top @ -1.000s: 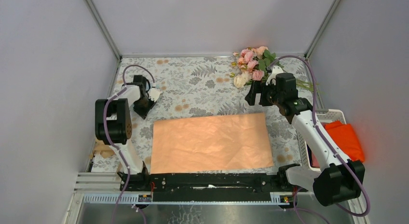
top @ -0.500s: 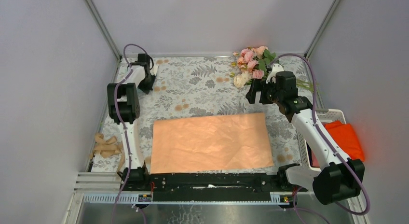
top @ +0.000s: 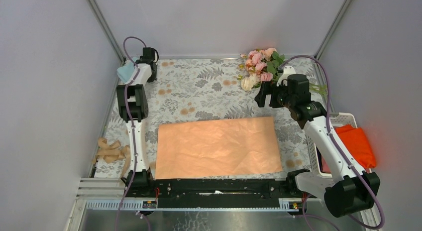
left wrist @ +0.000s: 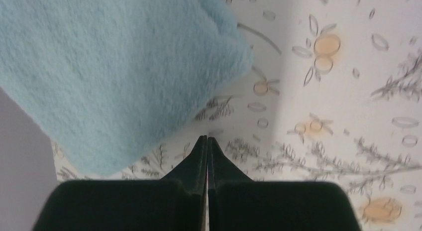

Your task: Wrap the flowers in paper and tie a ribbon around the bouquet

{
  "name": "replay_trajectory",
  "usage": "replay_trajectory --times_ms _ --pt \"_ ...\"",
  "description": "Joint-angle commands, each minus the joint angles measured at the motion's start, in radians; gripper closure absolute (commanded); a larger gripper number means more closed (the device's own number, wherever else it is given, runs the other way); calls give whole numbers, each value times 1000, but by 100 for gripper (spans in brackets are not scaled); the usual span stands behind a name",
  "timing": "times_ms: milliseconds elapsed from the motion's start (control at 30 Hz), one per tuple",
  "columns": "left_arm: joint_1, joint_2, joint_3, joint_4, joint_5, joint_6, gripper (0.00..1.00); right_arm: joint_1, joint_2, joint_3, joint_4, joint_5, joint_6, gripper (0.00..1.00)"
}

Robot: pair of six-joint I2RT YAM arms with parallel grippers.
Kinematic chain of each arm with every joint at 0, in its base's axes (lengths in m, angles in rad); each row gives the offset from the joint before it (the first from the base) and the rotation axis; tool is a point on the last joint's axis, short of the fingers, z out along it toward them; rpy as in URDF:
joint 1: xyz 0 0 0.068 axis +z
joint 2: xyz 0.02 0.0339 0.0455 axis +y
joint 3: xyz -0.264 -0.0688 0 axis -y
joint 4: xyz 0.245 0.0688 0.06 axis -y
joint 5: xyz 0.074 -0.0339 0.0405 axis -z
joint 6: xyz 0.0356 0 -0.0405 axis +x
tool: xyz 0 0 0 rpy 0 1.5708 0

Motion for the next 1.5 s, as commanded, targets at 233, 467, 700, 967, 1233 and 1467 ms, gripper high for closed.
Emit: replay_trajectory --times_ms 233,467,700,967,1233,1467 --pt "-69 -328 -416 202 64 6 100 19 -35 50 -23 -36 2 0" --pt "-100 -706 -753 217 308 84 97 67 16 50 -176 41 82 4" --pt "-205 -915 -971 12 453 298 41 153 130 -20 -371 273 166 14" --pt "-212 -925 -1110 -41 579 544 2 79 273 -126 -121 451 163 0" --pt "-140 -862 -1108 -42 697 703 1 -36 418 -157 101 187 55 0" --pt "-149 -788 -1100 -43 710 702 1 -62 438 -223 241 58 5 3"
